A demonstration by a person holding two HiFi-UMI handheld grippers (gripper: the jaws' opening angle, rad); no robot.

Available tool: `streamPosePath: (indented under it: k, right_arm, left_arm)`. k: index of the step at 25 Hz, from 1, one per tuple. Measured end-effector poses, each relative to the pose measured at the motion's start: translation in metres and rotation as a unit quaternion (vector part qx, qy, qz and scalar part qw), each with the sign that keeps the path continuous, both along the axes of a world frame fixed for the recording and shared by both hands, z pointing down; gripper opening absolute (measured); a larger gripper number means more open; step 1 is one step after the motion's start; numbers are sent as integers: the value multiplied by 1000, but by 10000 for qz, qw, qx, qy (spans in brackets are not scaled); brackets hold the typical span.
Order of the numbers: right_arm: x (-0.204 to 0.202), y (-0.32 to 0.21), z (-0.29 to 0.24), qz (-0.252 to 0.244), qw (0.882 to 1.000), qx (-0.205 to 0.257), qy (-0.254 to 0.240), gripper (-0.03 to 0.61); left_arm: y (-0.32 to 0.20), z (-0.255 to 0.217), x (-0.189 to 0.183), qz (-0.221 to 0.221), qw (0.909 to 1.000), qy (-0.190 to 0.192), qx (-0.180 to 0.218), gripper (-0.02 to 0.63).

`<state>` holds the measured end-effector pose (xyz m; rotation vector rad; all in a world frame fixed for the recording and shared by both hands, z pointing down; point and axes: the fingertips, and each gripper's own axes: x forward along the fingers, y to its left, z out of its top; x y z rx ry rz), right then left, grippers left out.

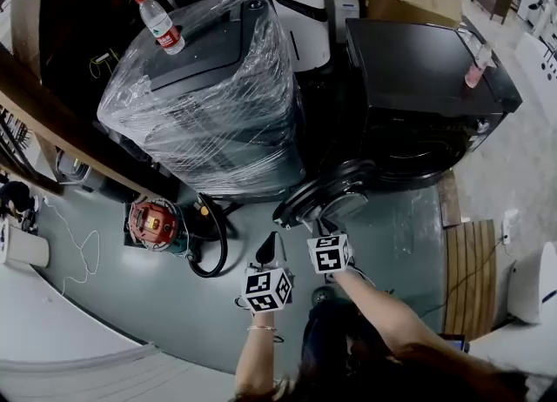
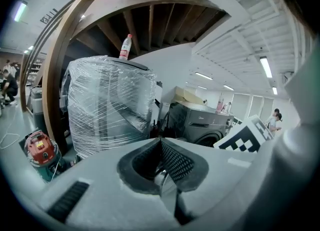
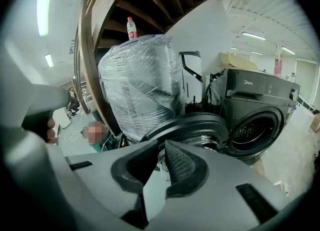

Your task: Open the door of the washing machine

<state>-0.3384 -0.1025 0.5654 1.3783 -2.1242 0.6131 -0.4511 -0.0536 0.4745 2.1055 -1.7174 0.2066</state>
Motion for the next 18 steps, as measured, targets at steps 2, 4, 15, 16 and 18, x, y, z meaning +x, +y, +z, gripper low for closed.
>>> streamPosePath:
  k: [2, 4, 15, 16, 18]
  right_arm:
    - [15, 9, -14, -56, 9999, 125, 12, 37]
    - [29, 16, -29, -128, 9996, 265, 28, 35]
    - [102, 65, -100, -258, 9951, 934, -197, 29]
    - [108, 71, -106, -280, 9946, 975, -219, 29]
    - [118, 83, -117, -341, 9935, 1048, -276, 26]
  left_arm:
    - [9, -12, 16, 62, 10000, -34, 43, 14]
    - [18, -23, 32, 122, 9999, -67, 83, 14]
    - [72, -81, 109, 221, 9983, -232, 484, 14]
    - [78, -86, 115, 216, 9981, -232, 519, 14]
    - [89, -96, 127, 211, 9979, -231, 568, 14]
